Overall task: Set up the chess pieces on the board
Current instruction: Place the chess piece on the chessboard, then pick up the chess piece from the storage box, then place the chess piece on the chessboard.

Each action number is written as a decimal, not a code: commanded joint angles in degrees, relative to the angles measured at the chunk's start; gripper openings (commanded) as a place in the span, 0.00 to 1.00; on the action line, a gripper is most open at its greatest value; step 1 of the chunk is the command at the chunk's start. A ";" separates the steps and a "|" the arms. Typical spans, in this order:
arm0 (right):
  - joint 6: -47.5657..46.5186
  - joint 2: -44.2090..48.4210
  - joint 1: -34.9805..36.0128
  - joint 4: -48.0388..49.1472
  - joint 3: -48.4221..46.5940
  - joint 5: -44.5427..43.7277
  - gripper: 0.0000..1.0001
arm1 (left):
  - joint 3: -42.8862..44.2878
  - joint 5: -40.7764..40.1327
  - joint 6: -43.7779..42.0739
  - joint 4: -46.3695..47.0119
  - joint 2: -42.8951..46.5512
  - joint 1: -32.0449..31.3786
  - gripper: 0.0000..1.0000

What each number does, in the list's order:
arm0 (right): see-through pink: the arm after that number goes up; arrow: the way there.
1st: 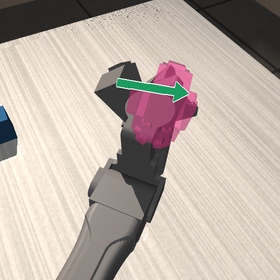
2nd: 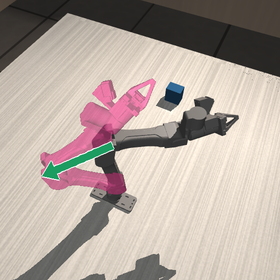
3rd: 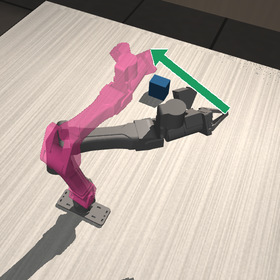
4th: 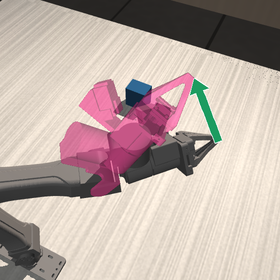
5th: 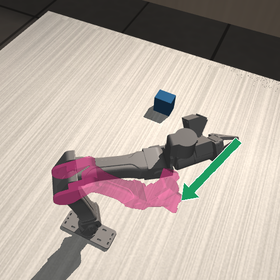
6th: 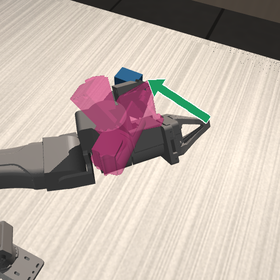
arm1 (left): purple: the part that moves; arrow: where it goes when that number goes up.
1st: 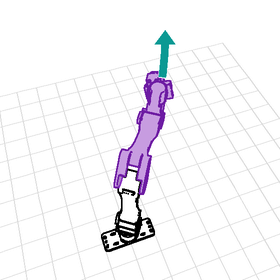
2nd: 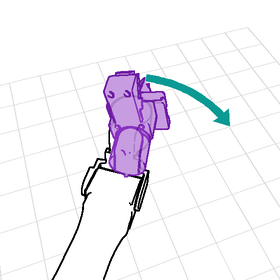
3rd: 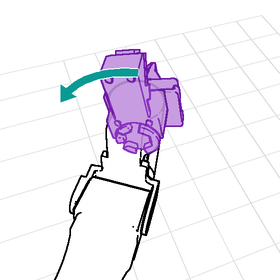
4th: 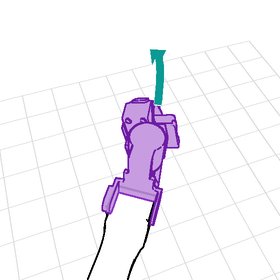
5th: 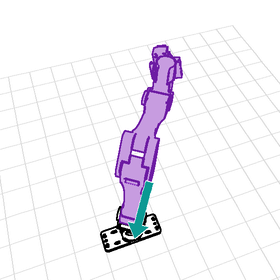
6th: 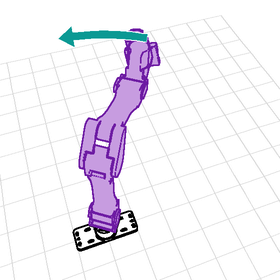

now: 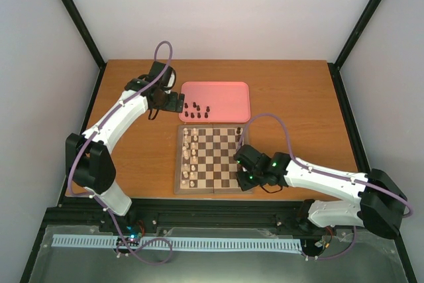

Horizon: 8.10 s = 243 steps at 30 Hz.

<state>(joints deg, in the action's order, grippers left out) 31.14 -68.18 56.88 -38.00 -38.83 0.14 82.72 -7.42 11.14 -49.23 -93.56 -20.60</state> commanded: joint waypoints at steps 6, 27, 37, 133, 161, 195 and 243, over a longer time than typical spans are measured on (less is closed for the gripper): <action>-2.03 -1.32 0.86 4.68 1.77 -2.14 0.03 | -0.35 -0.67 -0.59 1.09 0.87 -0.43 1.00; -3.14 -3.11 0.86 5.04 2.18 -1.97 0.05 | 0.20 -0.53 -0.59 1.05 -0.73 -0.41 1.00; -3.24 -3.96 0.82 4.30 1.77 -2.01 0.19 | 0.28 -0.43 -0.66 0.98 -0.82 -0.41 1.00; -20.59 -80.29 -22.60 -17.33 -98.45 6.76 0.34 | 5.41 0.51 1.43 -3.38 -0.14 -0.41 1.00; -21.38 -71.50 -23.31 -16.74 -99.23 1.62 0.03 | 3.77 0.66 1.52 -2.55 1.22 -0.41 1.00; -25.35 -41.30 -23.31 -9.95 -47.10 7.23 0.03 | 3.90 0.52 1.24 -2.01 0.99 -0.41 1.00; -25.77 -44.63 -23.31 -5.33 -44.79 3.28 0.23 | 2.91 0.83 1.08 -1.99 1.36 -0.40 1.00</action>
<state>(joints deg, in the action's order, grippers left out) 5.76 -112.14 33.78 -43.88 -83.72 4.01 85.45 -7.01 12.19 -51.88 -93.62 -20.60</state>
